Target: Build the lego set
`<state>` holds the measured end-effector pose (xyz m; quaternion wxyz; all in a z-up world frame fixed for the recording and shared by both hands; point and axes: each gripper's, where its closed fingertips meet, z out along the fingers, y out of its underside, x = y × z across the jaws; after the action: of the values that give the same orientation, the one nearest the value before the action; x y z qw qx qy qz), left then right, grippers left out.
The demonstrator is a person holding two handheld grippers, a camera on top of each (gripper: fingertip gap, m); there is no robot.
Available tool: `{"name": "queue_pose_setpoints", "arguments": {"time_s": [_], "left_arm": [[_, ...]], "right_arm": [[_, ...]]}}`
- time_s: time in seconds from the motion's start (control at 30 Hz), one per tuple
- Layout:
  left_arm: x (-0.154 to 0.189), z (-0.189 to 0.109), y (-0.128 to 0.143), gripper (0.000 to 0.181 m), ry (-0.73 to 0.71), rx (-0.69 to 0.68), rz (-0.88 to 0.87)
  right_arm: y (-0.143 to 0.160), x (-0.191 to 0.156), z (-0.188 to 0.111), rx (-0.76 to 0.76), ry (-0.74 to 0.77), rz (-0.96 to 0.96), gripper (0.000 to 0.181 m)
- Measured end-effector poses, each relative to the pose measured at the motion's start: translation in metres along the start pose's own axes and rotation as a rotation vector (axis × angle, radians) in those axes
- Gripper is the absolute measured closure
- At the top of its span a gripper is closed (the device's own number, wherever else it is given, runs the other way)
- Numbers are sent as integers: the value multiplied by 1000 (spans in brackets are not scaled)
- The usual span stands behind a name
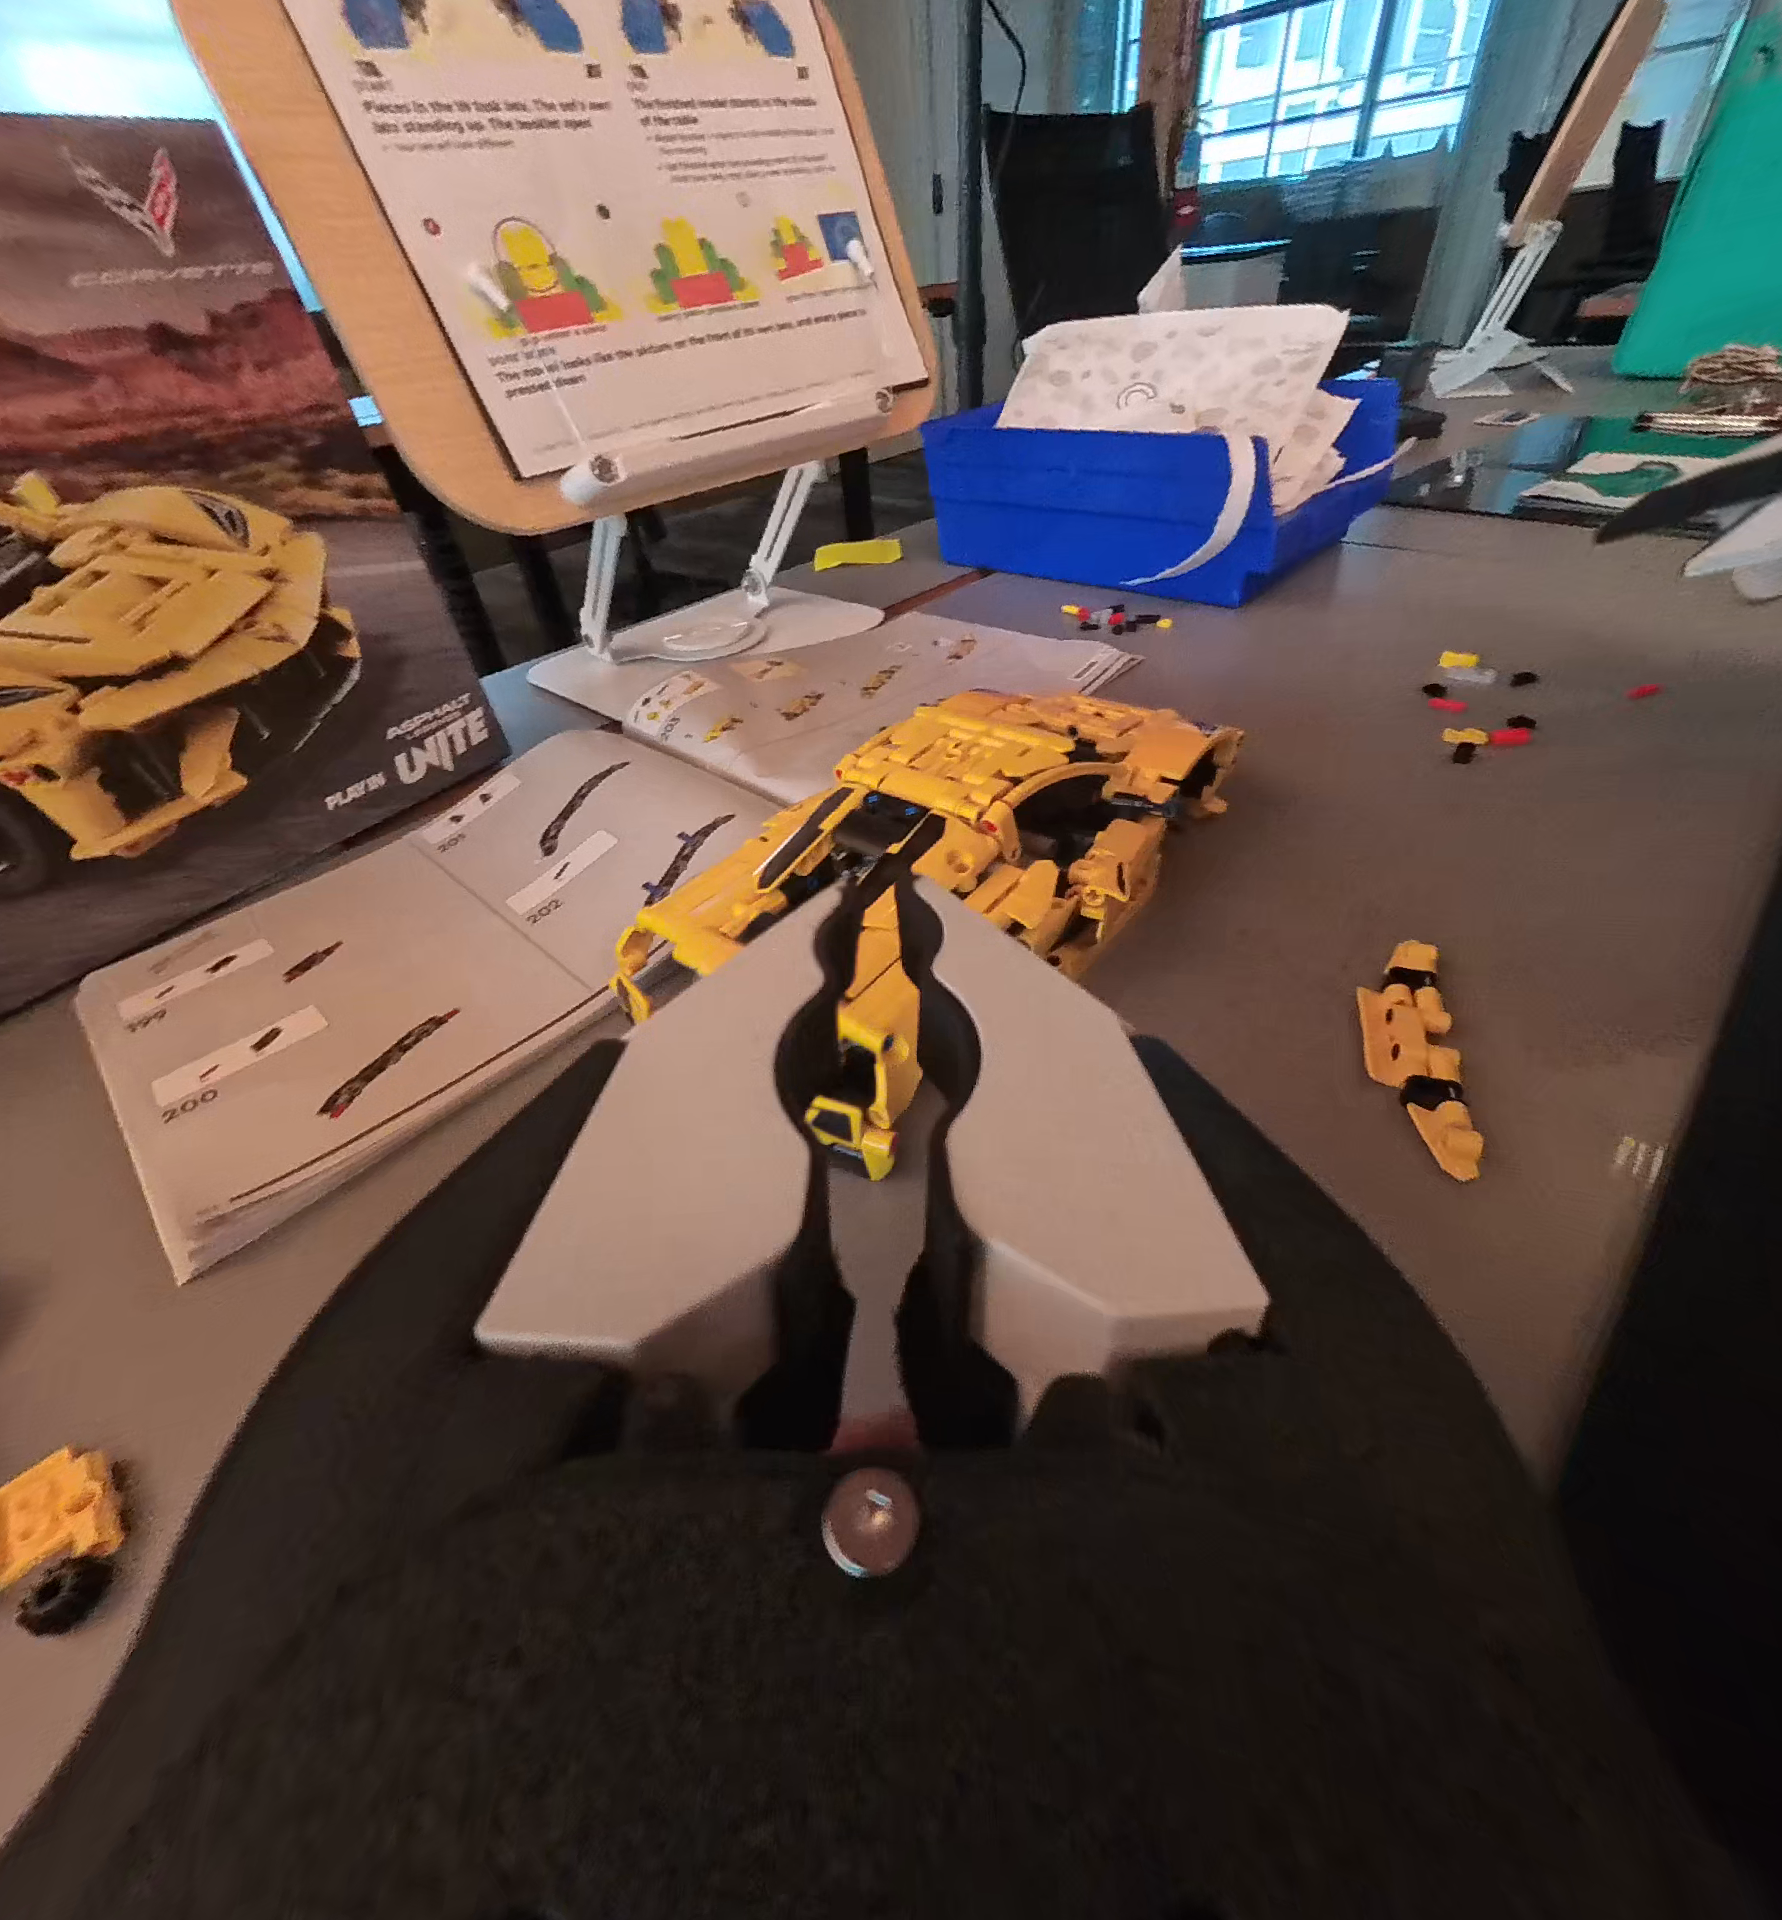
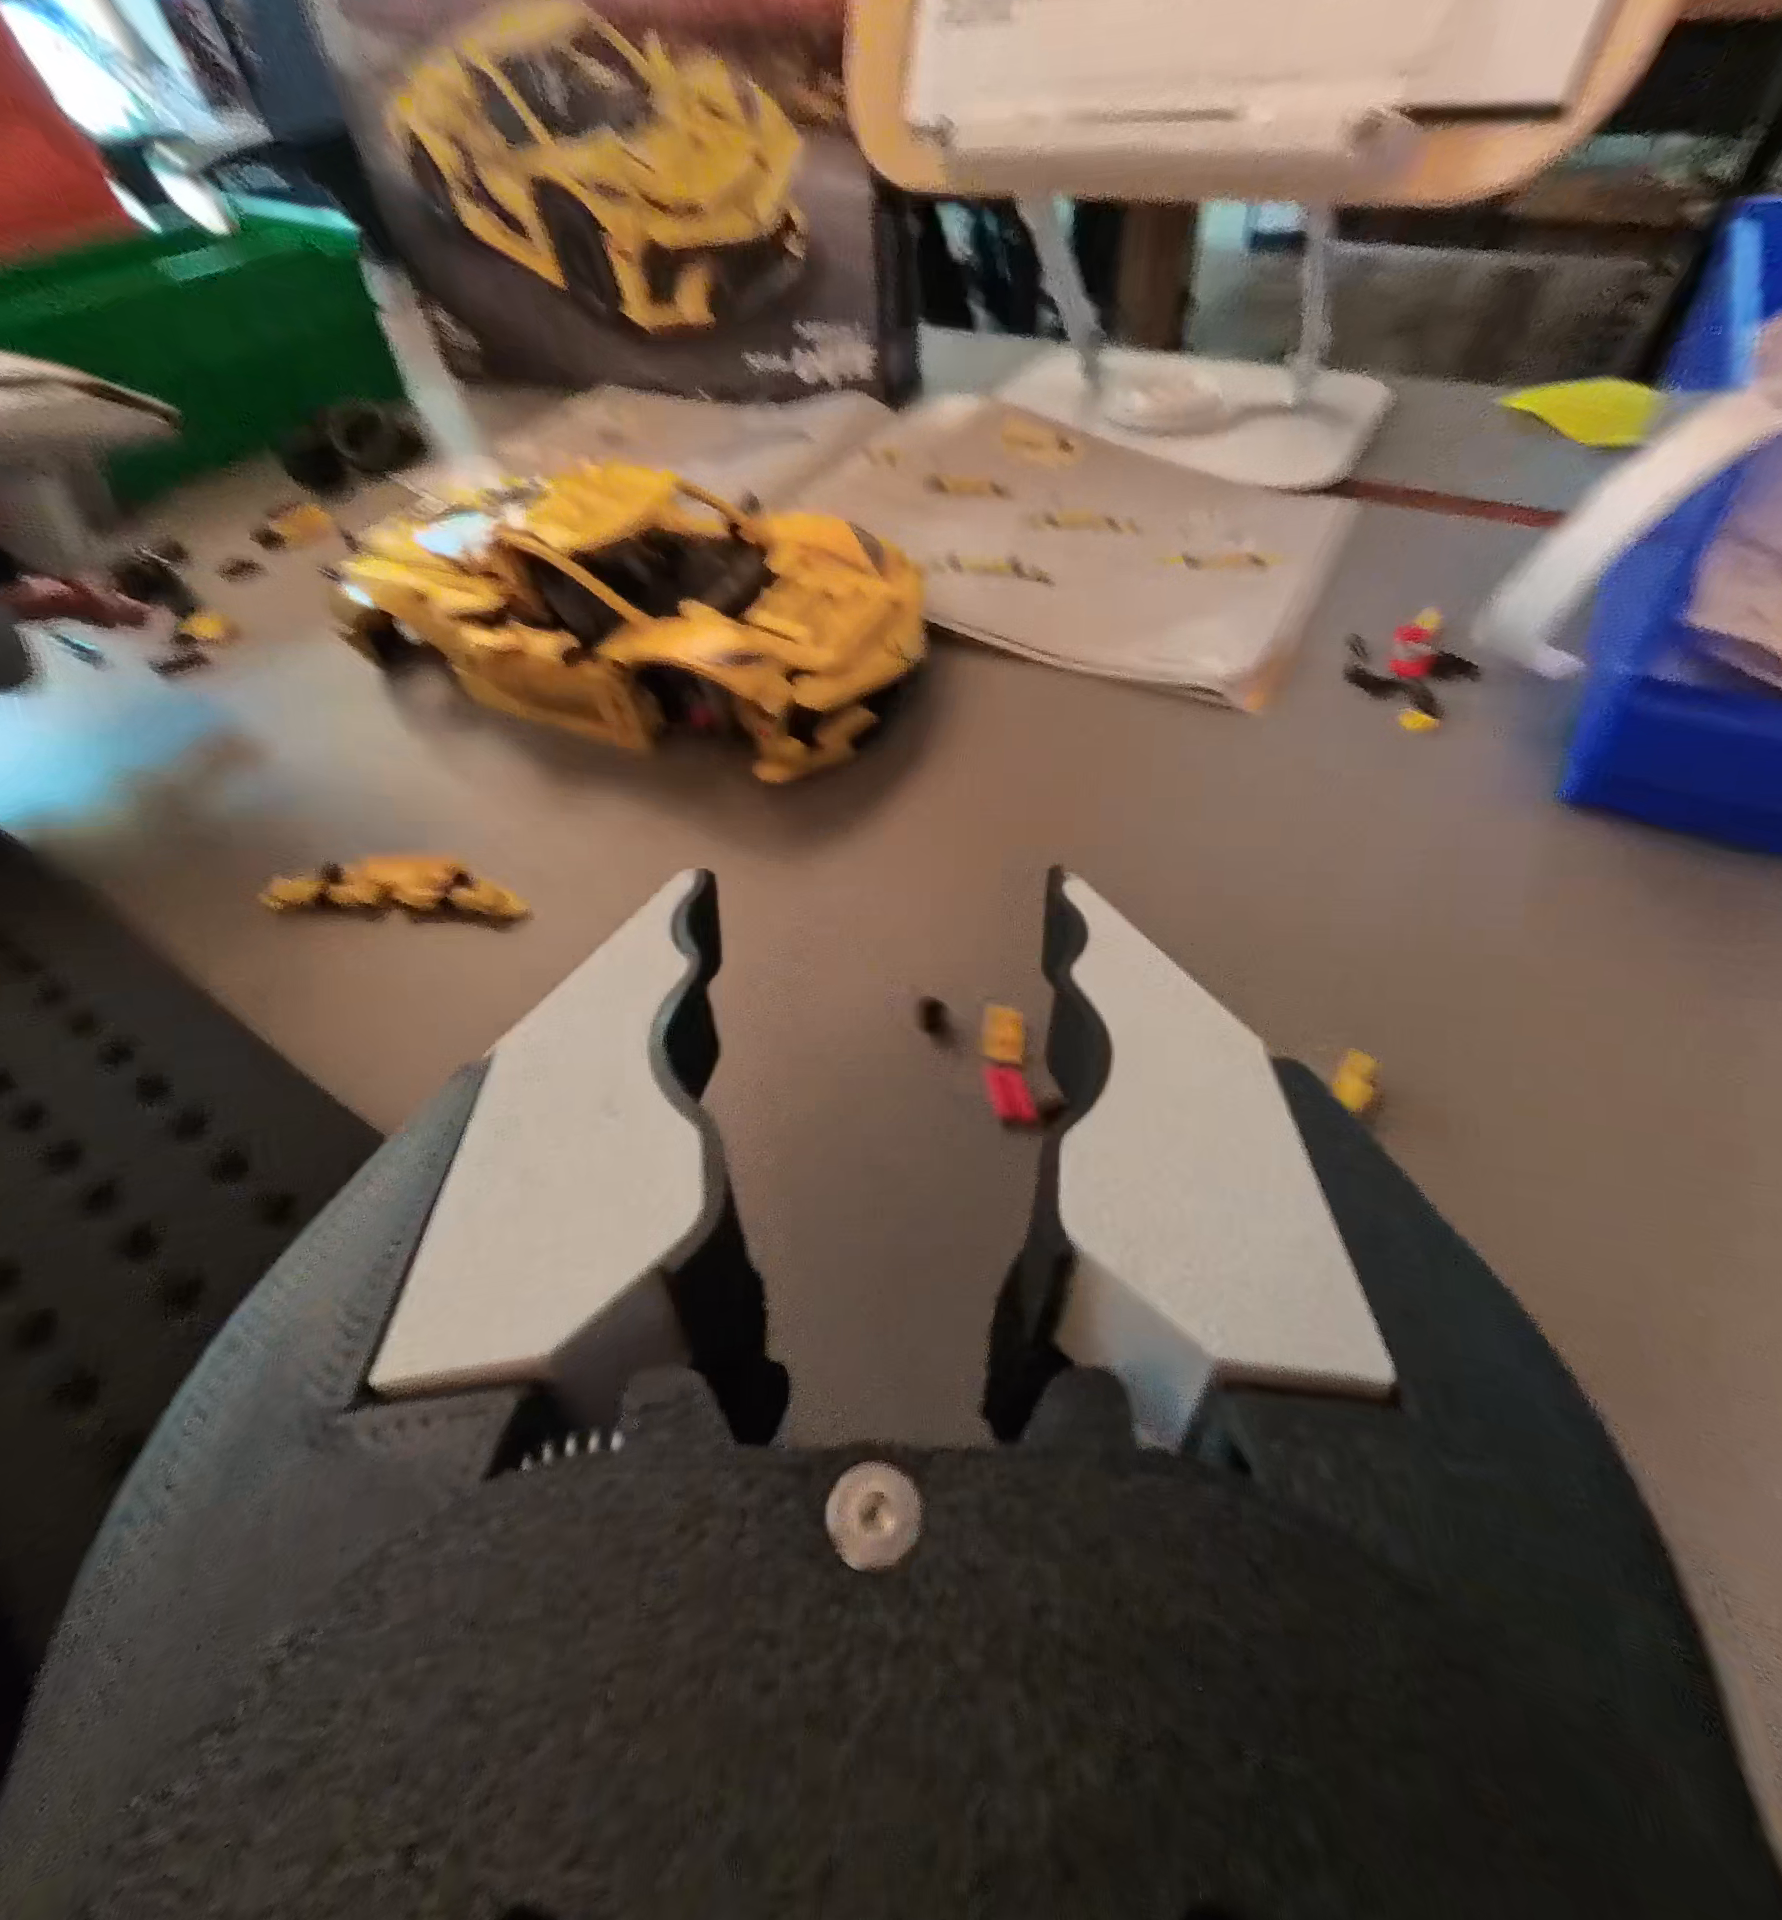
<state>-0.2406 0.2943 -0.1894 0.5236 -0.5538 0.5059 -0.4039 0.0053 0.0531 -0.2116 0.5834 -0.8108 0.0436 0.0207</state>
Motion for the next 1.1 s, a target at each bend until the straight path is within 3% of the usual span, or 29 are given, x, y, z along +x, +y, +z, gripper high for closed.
{"name": "queue_pose_setpoints", "arguments": {"time_s": [0.07,0.17,0.27,0.37,0.5,0.63,0.77,0.87,1.1], "left_arm": [[-14,-11,-9,175,-25,26,-43],[-65,-50,-28,175,-149,15,-67],[-96,-89,-20,171,-201,-157,-105],[-95,-113,-2,169,-224,-276,-82],[-85,-119,28,167,-271,-326,-63],[-72,-108,58,165,-222,-368,-126],[-30,-78,48,164,-59,-285,-239],[-3,-65,52,150,-35,-353,-190],[45,-74,21,145,-19,-352,-168]], "right_arm": [[-2,-20,12,27,-62,17,121],[5,-32,24,-15,-85,-10,127],[7,-30,29,-37,-70,-8,137],[-3,-32,33,12,-136,82,148],[-14,-33,44,60,-197,160,151],[-12,-29,56,34,-163,87,156],[0,-41,67,-36,-161,-36,152],[7,-42,72,-41,-96,-186,133],[18,-50,72,-96,-71,-316,134]]}}
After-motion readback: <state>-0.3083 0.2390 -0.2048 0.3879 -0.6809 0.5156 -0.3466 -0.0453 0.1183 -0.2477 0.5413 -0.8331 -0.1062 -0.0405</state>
